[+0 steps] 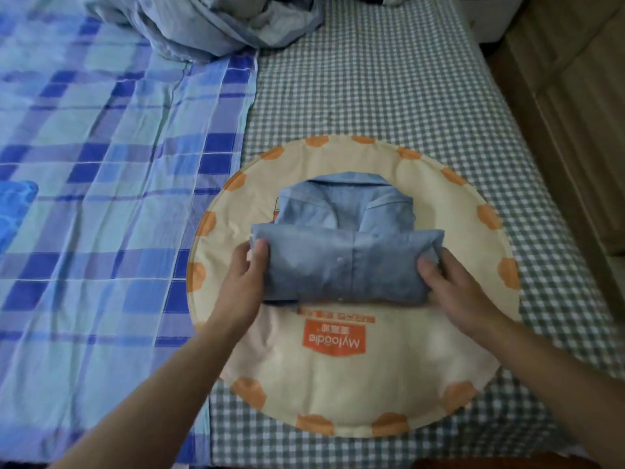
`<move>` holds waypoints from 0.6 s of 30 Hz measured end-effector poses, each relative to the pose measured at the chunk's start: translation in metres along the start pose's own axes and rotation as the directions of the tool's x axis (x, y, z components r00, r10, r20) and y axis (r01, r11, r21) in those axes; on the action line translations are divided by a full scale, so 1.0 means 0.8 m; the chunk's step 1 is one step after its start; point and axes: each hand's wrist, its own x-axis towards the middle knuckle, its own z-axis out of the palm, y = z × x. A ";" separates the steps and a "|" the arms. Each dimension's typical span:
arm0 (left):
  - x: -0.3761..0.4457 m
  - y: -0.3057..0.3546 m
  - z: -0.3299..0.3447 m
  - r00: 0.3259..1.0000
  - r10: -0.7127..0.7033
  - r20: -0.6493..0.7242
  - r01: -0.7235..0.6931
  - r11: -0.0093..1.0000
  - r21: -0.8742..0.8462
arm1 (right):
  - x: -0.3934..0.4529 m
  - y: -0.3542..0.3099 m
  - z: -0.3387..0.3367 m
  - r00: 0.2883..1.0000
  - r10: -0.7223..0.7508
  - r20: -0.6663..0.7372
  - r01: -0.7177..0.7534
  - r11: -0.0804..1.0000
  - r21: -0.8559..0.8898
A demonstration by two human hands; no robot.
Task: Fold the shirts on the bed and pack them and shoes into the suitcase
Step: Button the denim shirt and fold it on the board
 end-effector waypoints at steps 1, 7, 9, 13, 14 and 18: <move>0.003 0.008 0.018 0.991 -0.009 -0.134 0.016 0.999 0.049 | 0.012 -0.007 0.012 0.993 0.047 -0.111 -0.045 0.999 0.020; 0.045 0.013 0.095 0.883 0.382 0.274 -0.416 0.365 0.833 | 0.056 -0.032 0.055 0.874 0.145 -0.464 -0.350 0.851 -0.392; 0.064 0.008 0.101 0.893 0.290 0.344 -0.421 0.265 0.868 | 0.059 -0.041 0.062 0.873 -0.156 -0.462 -0.230 0.703 -0.672; 0.092 0.010 0.092 0.858 0.313 0.407 -0.467 0.149 0.871 | 0.098 -0.046 0.073 0.923 -0.382 -0.046 0.160 0.490 -0.857; 0.099 0.009 0.089 0.864 0.287 0.413 -0.479 0.215 0.851 | 0.110 -0.040 0.074 0.958 -0.284 0.045 0.182 0.480 -0.858; 0.083 -0.016 0.085 0.912 0.071 0.403 -0.400 0.360 0.843 | 0.112 -0.015 0.071 0.967 -0.157 0.201 0.250 0.426 -0.870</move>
